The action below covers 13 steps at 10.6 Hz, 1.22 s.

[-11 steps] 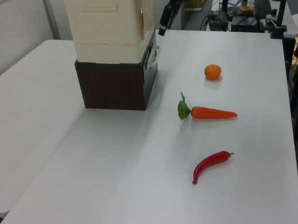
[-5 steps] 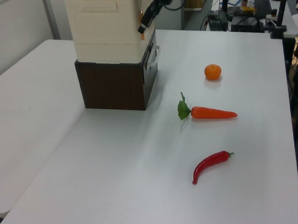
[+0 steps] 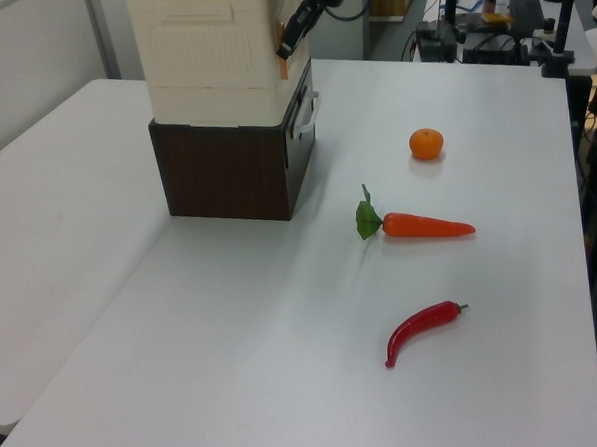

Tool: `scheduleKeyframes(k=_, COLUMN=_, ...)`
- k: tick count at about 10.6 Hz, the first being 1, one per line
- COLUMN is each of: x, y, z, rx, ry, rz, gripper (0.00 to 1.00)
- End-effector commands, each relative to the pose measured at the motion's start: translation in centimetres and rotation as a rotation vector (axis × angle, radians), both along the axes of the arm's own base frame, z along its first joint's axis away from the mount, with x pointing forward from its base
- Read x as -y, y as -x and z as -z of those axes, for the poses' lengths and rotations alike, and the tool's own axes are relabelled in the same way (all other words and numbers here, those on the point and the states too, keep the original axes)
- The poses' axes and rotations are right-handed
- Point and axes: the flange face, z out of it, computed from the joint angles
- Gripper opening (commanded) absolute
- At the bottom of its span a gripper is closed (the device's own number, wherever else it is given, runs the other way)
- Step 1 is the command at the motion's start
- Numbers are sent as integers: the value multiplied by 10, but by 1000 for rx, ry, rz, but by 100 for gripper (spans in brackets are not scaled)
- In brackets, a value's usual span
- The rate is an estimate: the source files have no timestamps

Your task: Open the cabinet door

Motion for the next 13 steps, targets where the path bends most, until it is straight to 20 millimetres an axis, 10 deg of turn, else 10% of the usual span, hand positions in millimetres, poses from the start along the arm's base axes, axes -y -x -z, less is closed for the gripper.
scheduleKeyframes(k=1, x=3, y=-8, z=-2, rx=52, ry=4, rz=9, gripper=8)
scheduleKeyframes(k=12, x=36, y=47, z=-4, rx=-243, ry=9, rz=-33, gripper=0)
scheduleKeyframes(k=13, x=50, y=59, z=-5, rx=-293, ry=-1, rz=-19, gripper=16)
